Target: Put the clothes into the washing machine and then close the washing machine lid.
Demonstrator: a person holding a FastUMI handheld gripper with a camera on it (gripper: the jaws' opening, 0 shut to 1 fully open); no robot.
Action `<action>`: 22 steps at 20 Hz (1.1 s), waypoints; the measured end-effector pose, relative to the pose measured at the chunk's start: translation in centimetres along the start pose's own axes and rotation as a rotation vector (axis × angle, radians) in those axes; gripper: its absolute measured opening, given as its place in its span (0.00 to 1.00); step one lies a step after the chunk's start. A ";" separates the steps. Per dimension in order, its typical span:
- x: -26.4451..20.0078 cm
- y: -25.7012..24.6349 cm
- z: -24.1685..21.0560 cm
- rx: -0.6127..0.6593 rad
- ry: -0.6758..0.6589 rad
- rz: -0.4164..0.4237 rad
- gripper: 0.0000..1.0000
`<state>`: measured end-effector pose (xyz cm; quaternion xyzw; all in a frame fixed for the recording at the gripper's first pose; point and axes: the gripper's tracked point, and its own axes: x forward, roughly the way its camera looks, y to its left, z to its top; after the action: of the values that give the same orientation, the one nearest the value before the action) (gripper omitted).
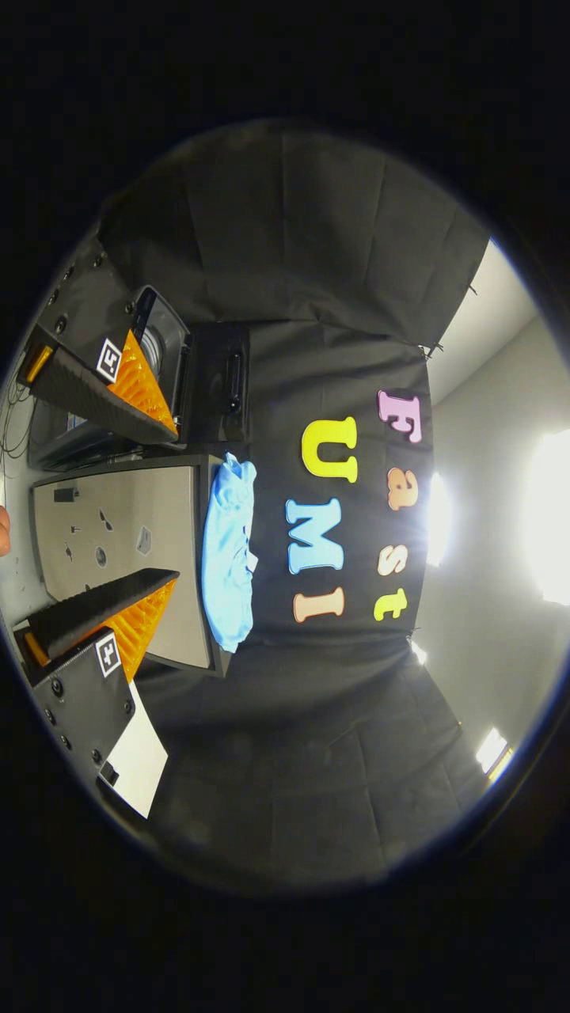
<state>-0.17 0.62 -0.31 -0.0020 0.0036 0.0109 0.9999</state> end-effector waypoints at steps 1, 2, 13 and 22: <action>0.0 -0.1 0.0 0.001 0.000 -0.001 0.98; 0.0 -0.1 0.1 0.001 0.001 -0.002 0.98; 0.0 0.7 0.3 -0.004 0.009 -0.010 0.98; 0.6 1.3 1.7 -0.036 0.007 -0.039 0.98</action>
<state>0.37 1.99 1.43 -0.0201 0.0070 -0.0084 0.9997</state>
